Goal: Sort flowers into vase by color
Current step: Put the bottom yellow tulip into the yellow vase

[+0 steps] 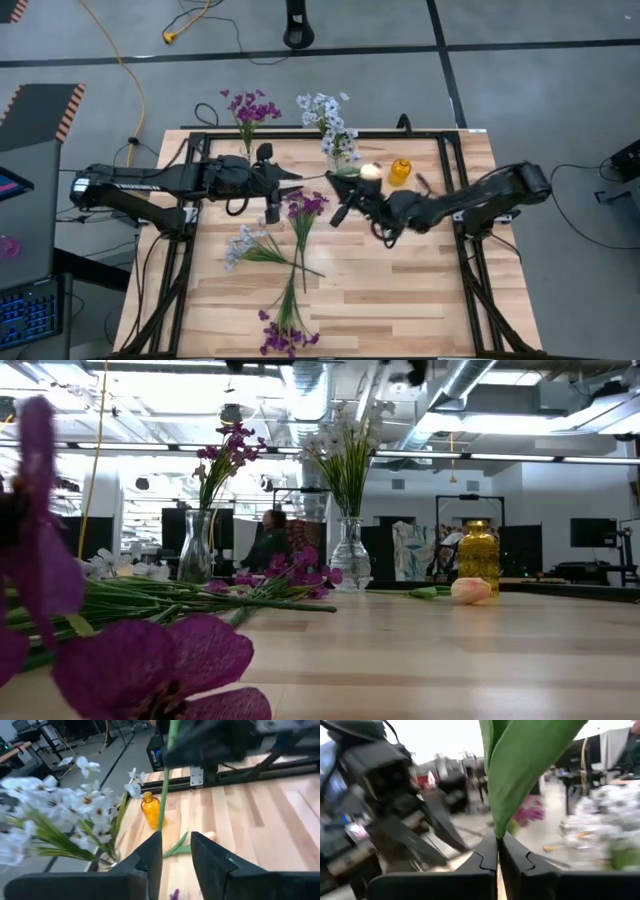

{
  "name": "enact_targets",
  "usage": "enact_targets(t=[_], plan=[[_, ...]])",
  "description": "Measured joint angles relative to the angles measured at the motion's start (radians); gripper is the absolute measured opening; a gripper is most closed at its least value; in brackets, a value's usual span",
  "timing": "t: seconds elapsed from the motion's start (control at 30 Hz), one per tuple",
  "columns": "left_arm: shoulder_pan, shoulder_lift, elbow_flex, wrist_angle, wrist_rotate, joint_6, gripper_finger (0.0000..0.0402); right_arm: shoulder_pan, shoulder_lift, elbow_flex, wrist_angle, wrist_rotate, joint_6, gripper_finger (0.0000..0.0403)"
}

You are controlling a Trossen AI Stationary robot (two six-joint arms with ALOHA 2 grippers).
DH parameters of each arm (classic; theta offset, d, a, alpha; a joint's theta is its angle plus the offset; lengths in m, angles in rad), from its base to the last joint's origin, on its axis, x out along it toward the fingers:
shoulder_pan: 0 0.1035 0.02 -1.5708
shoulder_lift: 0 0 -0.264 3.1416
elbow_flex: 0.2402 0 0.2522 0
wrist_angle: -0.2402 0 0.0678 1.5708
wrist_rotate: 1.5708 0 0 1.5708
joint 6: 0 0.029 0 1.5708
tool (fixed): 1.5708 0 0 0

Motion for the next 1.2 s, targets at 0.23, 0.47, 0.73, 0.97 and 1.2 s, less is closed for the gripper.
enact_targets(t=[0.23, 0.47, 0.73, 0.97, 1.2], plan=[[0.0, -0.106, 0.031, -0.208, -0.026, -0.023, 0.0103, -0.03, -0.318, 0.001, -0.598, 0.021, 0.179, 0.0032], [0.0, -0.228, -0.028, -0.289, -0.002, -0.144, 0.0094, -0.105, -0.544, 0.001, -1.028, 0.017, 0.331, 0.0034], [0.0, -0.261, -0.12, -0.281, -0.001, -0.177, 0.0093, -0.201, -0.693, 0.001, -1.161, -0.006, 0.306, 0.0032], [0.0, -0.247, -0.167, -0.276, -0.002, -0.194, 0.0093, -0.303, -0.722, 0.001, -1.35, -0.064, 0.38, 0.0032], [0.0, -0.241, -0.175, -0.274, -0.002, -0.207, 0.0093, -0.373, -0.718, 0.0, -1.451, -0.083, 0.408, 0.0032]])
